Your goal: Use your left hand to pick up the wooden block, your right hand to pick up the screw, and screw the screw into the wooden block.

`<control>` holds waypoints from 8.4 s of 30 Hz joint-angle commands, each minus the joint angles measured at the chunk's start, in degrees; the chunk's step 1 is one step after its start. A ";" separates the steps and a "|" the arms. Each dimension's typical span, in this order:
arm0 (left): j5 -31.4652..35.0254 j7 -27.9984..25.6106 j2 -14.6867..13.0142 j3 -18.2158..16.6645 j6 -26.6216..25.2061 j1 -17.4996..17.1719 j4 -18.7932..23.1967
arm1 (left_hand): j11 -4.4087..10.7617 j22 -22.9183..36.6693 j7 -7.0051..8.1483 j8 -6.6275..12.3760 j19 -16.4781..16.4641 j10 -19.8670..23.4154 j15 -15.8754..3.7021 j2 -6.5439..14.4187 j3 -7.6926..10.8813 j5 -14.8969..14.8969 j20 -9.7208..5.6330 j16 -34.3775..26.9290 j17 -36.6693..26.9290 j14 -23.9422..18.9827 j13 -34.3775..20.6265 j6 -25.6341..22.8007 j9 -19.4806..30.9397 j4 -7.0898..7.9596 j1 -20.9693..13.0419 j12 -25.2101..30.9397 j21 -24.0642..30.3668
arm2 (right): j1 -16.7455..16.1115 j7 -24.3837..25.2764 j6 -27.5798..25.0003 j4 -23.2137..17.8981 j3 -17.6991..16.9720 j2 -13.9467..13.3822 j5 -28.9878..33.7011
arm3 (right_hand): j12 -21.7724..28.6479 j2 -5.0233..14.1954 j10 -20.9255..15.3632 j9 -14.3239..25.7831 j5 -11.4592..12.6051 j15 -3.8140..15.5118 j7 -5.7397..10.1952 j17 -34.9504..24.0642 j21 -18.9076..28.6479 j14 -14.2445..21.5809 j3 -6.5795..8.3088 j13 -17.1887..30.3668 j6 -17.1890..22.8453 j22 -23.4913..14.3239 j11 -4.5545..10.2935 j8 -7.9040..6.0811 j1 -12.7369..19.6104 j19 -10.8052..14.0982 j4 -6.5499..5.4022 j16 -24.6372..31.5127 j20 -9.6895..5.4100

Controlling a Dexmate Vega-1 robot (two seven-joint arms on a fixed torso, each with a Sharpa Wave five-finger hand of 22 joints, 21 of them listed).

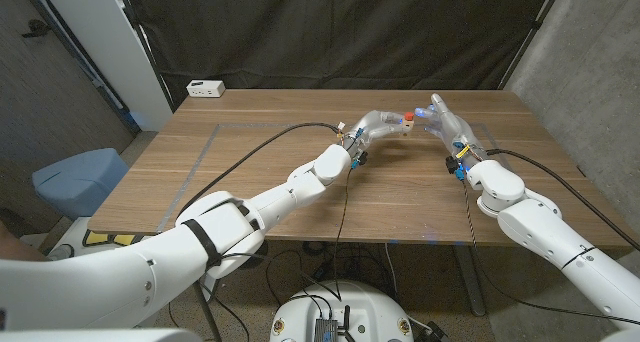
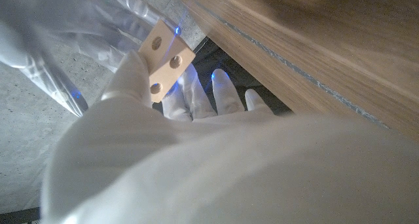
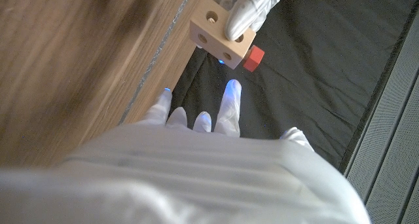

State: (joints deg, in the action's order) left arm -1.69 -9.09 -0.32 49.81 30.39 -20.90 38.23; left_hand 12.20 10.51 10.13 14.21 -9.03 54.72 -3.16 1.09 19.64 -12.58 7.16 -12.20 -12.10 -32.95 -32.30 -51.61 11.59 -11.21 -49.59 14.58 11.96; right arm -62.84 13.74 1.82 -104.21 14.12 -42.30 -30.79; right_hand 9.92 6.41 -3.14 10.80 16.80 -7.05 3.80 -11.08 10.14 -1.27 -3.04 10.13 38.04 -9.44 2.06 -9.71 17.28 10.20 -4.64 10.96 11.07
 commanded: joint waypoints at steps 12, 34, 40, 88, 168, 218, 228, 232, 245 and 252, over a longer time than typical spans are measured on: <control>-0.12 -0.01 0.66 0.31 0.44 0.19 -1.10 | 0.10 0.23 -1.38 0.41 -0.42 0.83 -5.02 4.69 2.85 -0.45 -0.13 -0.18 -0.26 -0.54 -0.74 -4.88 0.33 2.40 -0.90 0.65 0.23 | 1.08 -1.48 1.11 0.76 1.12 -0.05 -0.14 | 0.82 0.07 -0.72 0.02 0.34 0.02 -0.41 -0.03 0.34 -0.58 -0.72 0.14 4.56 -0.27 1.19 -2.31 -0.78 -0.74 -0.38 0.13 0.42; -0.30 -0.09 0.70 0.30 0.44 -0.08 -0.91 | 0.08 0.23 -1.38 0.42 -0.42 0.87 -4.90 4.73 2.92 -0.46 -0.14 -0.15 -0.25 -0.58 -0.72 -4.94 0.33 2.43 -0.82 0.70 0.23 | -0.16 0.50 0.24 -0.48 0.57 -0.03 -0.28 | 1.50 0.49 -3.55 -0.09 0.68 0.78 -1.60 0.13 0.76 0.85 -0.57 0.08 10.77 -0.25 2.14 -3.72 -0.30 0.33 -0.23 0.73 0.37; -0.34 -0.06 0.70 0.30 0.34 -0.21 -0.69 | 0.07 0.23 -1.39 0.42 -0.43 0.91 -4.91 4.74 2.94 -0.47 -0.13 -0.16 -0.26 -0.62 -0.72 -4.93 0.33 2.43 -0.80 0.73 0.22 | -0.85 1.28 0.24 -0.87 0.26 0.01 -0.15 | 1.66 0.54 -4.39 -0.10 0.74 0.85 -1.77 0.16 0.83 1.31 -0.54 0.08 11.87 -0.25 2.09 -3.89 -0.17 0.62 -0.18 0.86 0.44; -0.86 0.26 0.91 0.21 -0.18 -0.78 -0.54 | 0.09 0.23 -1.41 0.45 -0.48 0.90 -4.96 4.85 3.17 -0.46 -0.20 -0.08 -0.23 -0.68 -0.65 -5.09 0.32 2.49 -0.54 0.77 0.24 | -4.57 2.33 0.49 -3.91 -1.51 -0.35 -0.55 | 1.71 1.23 -9.26 -0.16 1.03 2.00 -3.49 0.30 0.83 4.16 0.11 0.06 20.90 -0.23 2.53 -5.00 1.34 2.61 0.40 1.12 0.16; -0.57 -0.36 1.99 0.61 0.95 0.25 -2.72 | 0.08 0.23 -1.44 0.42 -0.52 0.94 -4.97 4.92 3.40 -0.43 -0.19 -0.11 -0.31 -0.75 -0.59 -5.12 0.31 2.41 -0.38 0.90 0.22 | -0.15 -1.27 0.24 -0.47 0.06 -0.68 -1.10 | 1.10 0.09 -1.00 0.09 0.92 -0.17 -0.72 -0.03 0.50 -0.43 -1.78 0.13 6.34 -0.28 1.38 -2.56 -0.48 -0.82 -0.71 0.36 0.83; -0.70 -0.49 2.83 0.92 1.35 0.81 -4.52 | 0.07 0.24 -1.37 0.40 -0.53 0.88 -4.94 5.08 3.62 -0.48 -0.17 -0.11 -0.34 -0.73 -0.61 -5.11 0.31 2.30 -0.54 0.96 0.23 | -2.54 2.12 -0.55 -1.76 -1.06 -0.47 -1.50 | 1.77 0.71 -6.10 0.00 1.49 0.84 -2.21 0.20 0.97 2.58 -1.51 0.08 14.91 -0.25 2.05 -4.13 0.70 1.42 -0.27 1.16 0.69; -1.32 0.23 3.76 0.94 1.91 1.58 -6.97 | 0.07 0.24 -1.48 0.38 -0.52 0.86 -4.92 5.06 3.61 -0.47 -0.14 -0.12 -0.35 -0.75 -0.61 -5.05 0.31 2.35 -0.44 0.96 0.22 | -2.74 2.81 -0.05 -1.65 -1.12 0.06 -1.04 | 1.83 0.85 -7.66 -0.03 1.59 1.27 -2.72 0.25 1.12 3.68 -1.37 0.07 17.62 -0.25 2.18 -4.57 1.19 2.44 -0.06 1.30 0.29; -1.61 0.55 4.44 1.03 2.48 2.17 -8.66 | 0.04 0.24 -1.41 0.39 -0.52 0.90 -4.96 5.07 3.63 -0.48 -0.15 -0.10 -0.34 -0.74 -0.57 -5.08 0.31 2.41 -0.34 0.96 0.22 | -2.71 2.85 -0.08 -1.75 -1.09 0.08 -0.91 | 1.82 0.91 -8.12 -0.04 1.62 1.59 -3.11 0.26 1.04 3.93 -1.32 0.07 18.61 -0.24 2.43 -4.73 1.36 2.49 0.00 1.30 0.30; -2.47 1.04 6.13 1.56 3.53 3.96 -13.01 | 0.06 0.24 -1.43 0.43 -0.50 0.90 -4.95 5.04 3.68 -0.49 -0.17 -0.06 -0.30 -0.76 -0.56 -5.18 0.31 2.43 -0.25 0.98 0.22 | -2.46 2.04 -0.25 -1.78 -0.78 -0.10 -0.92 | 1.86 0.97 -9.30 -0.07 1.67 1.91 -3.33 0.28 0.93 4.41 -1.28 0.06 20.18 -0.24 2.72 -4.83 1.62 2.69 0.08 1.27 0.47; -2.88 1.23 6.41 1.84 3.48 4.30 -13.69 | 0.06 0.24 -1.39 0.41 -0.51 0.91 -4.97 5.02 3.71 -0.50 -0.16 -0.05 -0.29 -0.77 -0.56 -5.15 0.31 2.39 -0.27 0.99 0.22 | -2.44 1.63 -0.28 -1.82 -0.66 -0.22 -1.05 | 2.03 0.98 -10.44 -0.09 1.68 1.88 -3.39 0.27 0.88 4.66 -1.29 0.07 20.82 -0.24 2.37 -4.76 1.68 2.79 0.08 1.25 0.45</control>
State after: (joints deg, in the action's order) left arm -3.91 -8.19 5.31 51.23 33.57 -17.44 26.51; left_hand 11.88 10.51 9.51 14.17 -9.23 55.00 -3.07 1.09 20.18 -12.75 6.96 -12.20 -12.13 -33.05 -32.30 -52.23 11.58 -11.79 -49.59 14.59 11.96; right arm -65.44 15.97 1.57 -106.01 13.20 -42.38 -31.72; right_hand 11.67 7.41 -13.02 10.58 18.24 -5.02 0.52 -10.65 10.86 3.10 -4.32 10.16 58.36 -9.45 4.51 -14.34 18.28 12.41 -4.91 11.75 11.78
